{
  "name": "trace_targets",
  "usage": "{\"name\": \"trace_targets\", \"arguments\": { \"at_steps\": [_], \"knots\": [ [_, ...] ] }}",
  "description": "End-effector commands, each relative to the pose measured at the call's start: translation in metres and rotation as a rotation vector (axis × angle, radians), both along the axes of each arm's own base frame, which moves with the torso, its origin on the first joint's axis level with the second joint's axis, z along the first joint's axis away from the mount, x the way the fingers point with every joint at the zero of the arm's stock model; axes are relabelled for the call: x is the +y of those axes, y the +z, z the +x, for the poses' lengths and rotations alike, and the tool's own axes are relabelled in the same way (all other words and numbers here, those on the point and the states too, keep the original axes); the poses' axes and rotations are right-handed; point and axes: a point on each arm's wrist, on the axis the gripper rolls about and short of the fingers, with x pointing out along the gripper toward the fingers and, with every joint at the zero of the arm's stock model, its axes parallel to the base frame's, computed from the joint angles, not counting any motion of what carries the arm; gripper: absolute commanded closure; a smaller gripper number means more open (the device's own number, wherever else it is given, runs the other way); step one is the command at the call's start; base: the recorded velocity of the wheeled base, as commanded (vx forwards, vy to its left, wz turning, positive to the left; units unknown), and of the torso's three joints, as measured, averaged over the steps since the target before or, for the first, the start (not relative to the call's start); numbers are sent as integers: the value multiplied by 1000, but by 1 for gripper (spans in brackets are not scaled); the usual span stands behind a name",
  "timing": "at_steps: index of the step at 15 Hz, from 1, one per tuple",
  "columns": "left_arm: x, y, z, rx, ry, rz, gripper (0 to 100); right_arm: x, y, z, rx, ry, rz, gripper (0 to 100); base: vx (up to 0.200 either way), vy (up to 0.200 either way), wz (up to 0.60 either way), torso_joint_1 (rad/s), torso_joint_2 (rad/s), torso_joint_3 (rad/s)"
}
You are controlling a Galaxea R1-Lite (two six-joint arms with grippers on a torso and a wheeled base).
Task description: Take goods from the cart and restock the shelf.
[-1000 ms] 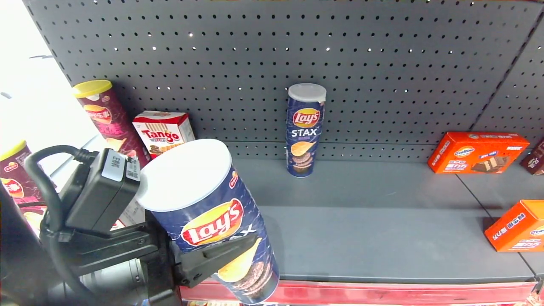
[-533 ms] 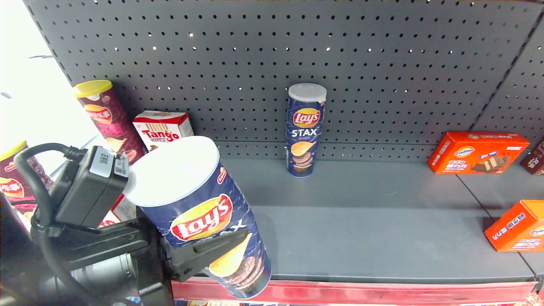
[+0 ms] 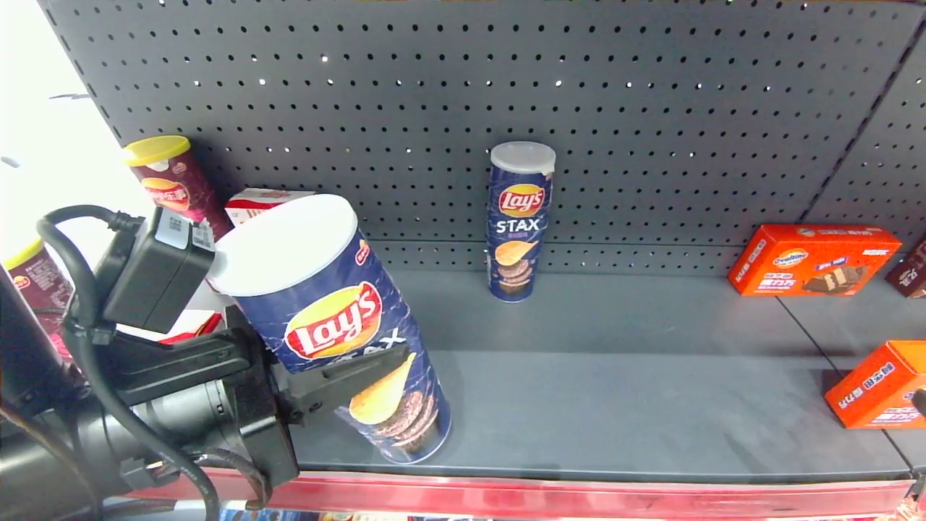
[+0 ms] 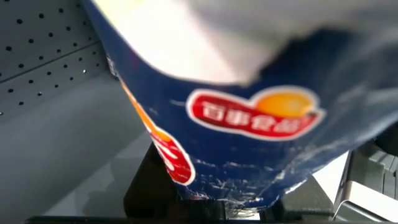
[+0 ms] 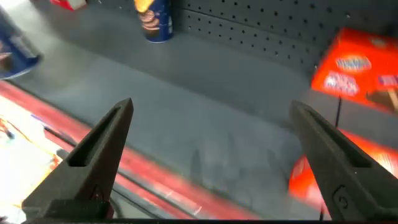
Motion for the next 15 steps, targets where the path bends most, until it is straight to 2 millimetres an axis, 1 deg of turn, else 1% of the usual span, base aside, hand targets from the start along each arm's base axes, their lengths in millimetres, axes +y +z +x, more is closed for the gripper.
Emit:
{"name": "trace_targets", "arguments": {
  "at_steps": [1,3,5,6,7,8,9,10,12,13,14,15],
  "knots": [
    [0,-1,1,4,1,2,100,16,-4,65,55,-11,-113,0,0,0,0,0,0,0],
    [-1,0,2,1,4,1,100,22,-7,89,38,-10,-110,0,0,0,0,0,0,0],
    [-1,0,2,1,4,1,100,27,-8,105,46,-7,-76,0,0,0,0,0,0,0],
    [-1,0,2,2,5,2,100,34,-8,120,56,31,-39,0,0,0,0,0,0,0],
    [0,0,1,2,7,2,100,36,-6,129,47,51,-35,0,0,0,0,0,0,0],
    [0,0,1,4,8,2,100,43,1,145,0,114,-18,0,0,0,0,0,0,0],
    [0,0,1,4,8,2,100,49,10,157,-34,191,-1,0,0,0,0,0,0,0],
    [0,0,2,2,10,2,100,53,10,174,-52,284,-8,0,0,0,0,0,0,0],
    [0,0,1,2,10,2,100,62,17,202,-123,441,-7,0,0,0,0,0,0,0],
    [0,0,1,1,10,1,100,68,19,213,-135,519,-4,0,0,0,0,0,0,0],
    [0,-1,1,5,10,2,100,71,20,217,-139,563,-2,0,0,0,0,0,0,0],
    [1,-2,0,10,10,5,100,78,18,233,-154,686,2,0,0,0,0,0,0,0]
  ]
}}
